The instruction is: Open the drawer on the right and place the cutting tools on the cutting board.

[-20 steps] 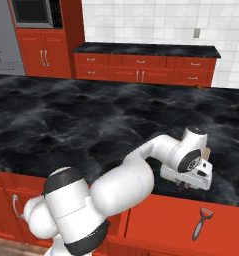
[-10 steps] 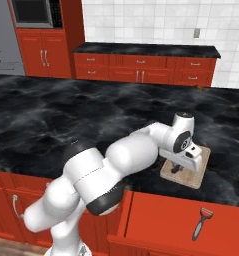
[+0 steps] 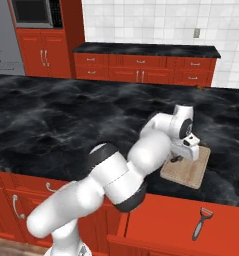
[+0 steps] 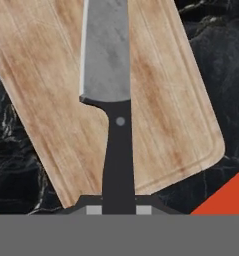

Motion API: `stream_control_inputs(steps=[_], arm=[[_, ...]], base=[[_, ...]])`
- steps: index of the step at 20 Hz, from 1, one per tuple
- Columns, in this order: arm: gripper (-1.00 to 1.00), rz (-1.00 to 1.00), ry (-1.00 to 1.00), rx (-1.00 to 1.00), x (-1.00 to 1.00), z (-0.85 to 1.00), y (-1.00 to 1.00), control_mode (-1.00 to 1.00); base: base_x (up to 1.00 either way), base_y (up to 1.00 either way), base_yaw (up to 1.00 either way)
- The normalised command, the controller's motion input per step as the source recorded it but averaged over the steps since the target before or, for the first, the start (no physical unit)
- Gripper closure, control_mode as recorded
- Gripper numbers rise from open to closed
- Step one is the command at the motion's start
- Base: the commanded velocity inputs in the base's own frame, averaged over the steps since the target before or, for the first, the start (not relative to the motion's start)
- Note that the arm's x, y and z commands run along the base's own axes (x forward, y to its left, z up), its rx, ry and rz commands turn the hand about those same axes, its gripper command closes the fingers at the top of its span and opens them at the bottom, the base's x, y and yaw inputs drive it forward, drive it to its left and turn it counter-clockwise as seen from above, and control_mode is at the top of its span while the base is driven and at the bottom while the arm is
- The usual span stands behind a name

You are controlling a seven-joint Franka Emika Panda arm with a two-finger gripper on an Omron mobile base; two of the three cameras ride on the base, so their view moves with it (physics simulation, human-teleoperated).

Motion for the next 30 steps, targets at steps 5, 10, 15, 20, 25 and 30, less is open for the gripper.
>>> stream_control_inputs(steps=[5, 10, 15, 20, 25, 30], arm=[[1.0, -0.03, 0.0, 0.0, 0.0, -0.13, 0.0, -1.0], [1.0, -0.01, 0.03, 0.0, 0.0, -0.17, 0.04, -1.0], [1.0, 0.0, 0.03, 0.0, 0.0, -0.23, 0.11, -1.0], [1.0, -0.01, 0.06, 0.0, 0.0, -0.18, 0.0, -1.0], [-1.0, 0.0, 0.04, 0.0, 0.0, -0.06, 0.0, -1.0], [-1.0, 0.0, 0.01, 0.0, -0.02, 0.0, 0.0, -1.0]], base=[[0.0, 0.0, 0.0], [0.0, 0.0, 0.0], [0.0, 0.0, 0.0], [0.0, 0.0, 0.0], [0.0, 0.0, 0.0], [0.0, 0.0, 0.0]])
